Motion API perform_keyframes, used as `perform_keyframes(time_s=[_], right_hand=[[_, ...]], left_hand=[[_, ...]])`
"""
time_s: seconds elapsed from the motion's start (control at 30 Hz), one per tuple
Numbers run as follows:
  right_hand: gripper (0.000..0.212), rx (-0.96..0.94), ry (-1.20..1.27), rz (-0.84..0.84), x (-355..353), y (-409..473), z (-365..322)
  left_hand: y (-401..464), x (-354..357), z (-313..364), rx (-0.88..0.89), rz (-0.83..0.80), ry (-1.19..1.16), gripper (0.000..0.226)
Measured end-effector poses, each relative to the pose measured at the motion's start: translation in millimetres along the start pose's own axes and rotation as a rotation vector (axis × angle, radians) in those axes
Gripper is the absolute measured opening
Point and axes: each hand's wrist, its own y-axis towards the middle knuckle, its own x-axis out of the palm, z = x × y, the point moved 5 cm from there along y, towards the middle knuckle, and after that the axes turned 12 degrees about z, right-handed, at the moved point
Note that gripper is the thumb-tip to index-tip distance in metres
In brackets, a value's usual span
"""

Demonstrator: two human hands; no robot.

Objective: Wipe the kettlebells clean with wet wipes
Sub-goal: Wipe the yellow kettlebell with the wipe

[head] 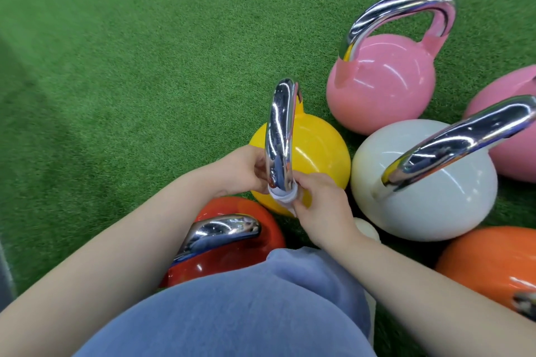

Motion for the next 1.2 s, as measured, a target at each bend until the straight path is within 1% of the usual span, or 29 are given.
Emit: perform_keyframes(time_s=[0.1,0.13,0.23,0.27,0.3,0.37,0.4,0.43,0.47,0.53,0.57,0.63,0.7,0.73,0.83,0.9,0.97,1.0,1.03,1.07,1.1,1.17,1.2], right_hand=[[0.034,0.003,0.022,-0.111,4,5,0],[0.035,0.012,0.01,-0.12,5,6,2],[0.032,-0.005,-0.064,-0.059,7,1,8],[0.027,-0.012,-0.11,-0.026,8,-2,10],[0.026,0.007,-0.154,0.001,10,-4,14],[0.046,0.034,-0.219,0.05,13,-8,18],[0.052,0.036,-0.23,0.066,14,-10,20],[0.051,0.057,-0.228,0.077,14,-11,20],[0.043,0.088,-0.215,0.085,13,-11,20],[0.022,0.192,-0.116,0.086,11,-13,21],[0.018,0.228,-0.057,0.111,10,-14,20],[0.02,0.27,0.024,0.165,8,-15,17],[0.021,0.289,0.051,0.169,7,-13,11],[0.021,0.296,0.064,0.163,6,-11,8],[0.023,0.316,0.126,0.142,1,-6,-1],[0.022,0.306,0.151,0.126,0,-4,-5],[0.02,0.273,0.127,0.1,0,-2,-6],[0.02,0.248,0.104,0.087,0,-1,-5],[0.021,0.226,0.083,0.075,0,0,-4],[0.021,0.201,0.065,0.064,0,0,-2],[0.02,0.172,0.053,0.052,1,0,-1],[0.015,0.098,0.025,0.026,7,-1,2],[0.015,0.057,-0.005,0.027,10,-2,3]], left_hand=[[-1,5,3,0.041,0.006,0.068,0.041],[1,6,3,0.051,0.017,0.109,0.041],[10,7,-1,0.065,0.093,0.278,0.032],[14,7,-3,0.057,0.121,0.299,0.031],[16,7,-6,0.042,0.136,0.292,0.03],[19,7,-10,0.01,0.142,0.26,0.028],[20,7,-11,0.005,0.147,0.246,0.029],[20,6,-11,0.002,0.153,0.237,0.032],[19,5,-10,0.004,0.162,0.236,0.034],[18,3,-9,0.013,0.167,0.267,0.033],[19,2,-9,0.022,0.165,0.295,0.03],[18,0,-6,0.053,0.187,0.325,0.031],[19,-2,-6,0.085,0.209,0.312,0.034],[18,-2,-5,0.102,0.202,0.313,0.032],[13,3,-2,0.141,0.082,0.266,0.014],[8,6,1,0.167,0.031,0.203,0.024],[6,9,2,0.164,0.025,0.174,0.024],[7,11,0,0.156,0.037,0.165,0.02],[8,11,-2,0.139,0.06,0.161,0.021],[11,12,-6,0.129,0.096,0.178,0.031],[12,12,-8,0.127,0.128,0.228,0.035],[15,11,-13,0.13,0.173,0.281,0.024],[16,10,-14,0.133,0.175,0.294,0.023]])
